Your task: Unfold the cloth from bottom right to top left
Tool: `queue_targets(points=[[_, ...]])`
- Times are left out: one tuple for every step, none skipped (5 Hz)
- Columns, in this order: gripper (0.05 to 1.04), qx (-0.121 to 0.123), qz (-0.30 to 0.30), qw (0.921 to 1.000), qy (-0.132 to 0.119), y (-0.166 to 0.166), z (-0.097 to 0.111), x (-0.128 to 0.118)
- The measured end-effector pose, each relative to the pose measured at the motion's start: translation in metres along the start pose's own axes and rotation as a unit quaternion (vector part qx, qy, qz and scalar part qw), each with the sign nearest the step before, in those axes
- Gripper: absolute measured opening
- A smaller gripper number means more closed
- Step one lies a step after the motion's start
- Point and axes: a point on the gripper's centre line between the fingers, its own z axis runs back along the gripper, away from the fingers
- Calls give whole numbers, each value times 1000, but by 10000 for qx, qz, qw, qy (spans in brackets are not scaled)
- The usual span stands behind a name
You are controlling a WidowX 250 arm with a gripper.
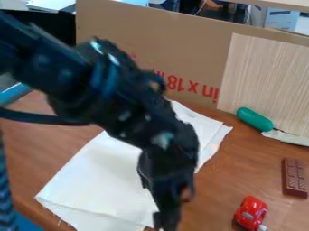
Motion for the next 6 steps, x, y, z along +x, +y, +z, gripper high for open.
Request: queue_targets(points=[[1000,187,17,9998,107,-6,-11,8],[1000,334,-3,9994,117,-9,-15,9],[1000,493,-78,9986,178,-12,-19,4],[1000,568,-126,9981,198,-13,-22,-1],[1000,619,-206,9977,182,-16,-23,-5],[1000,631,-206,9976,194,-16,-24,-7]])
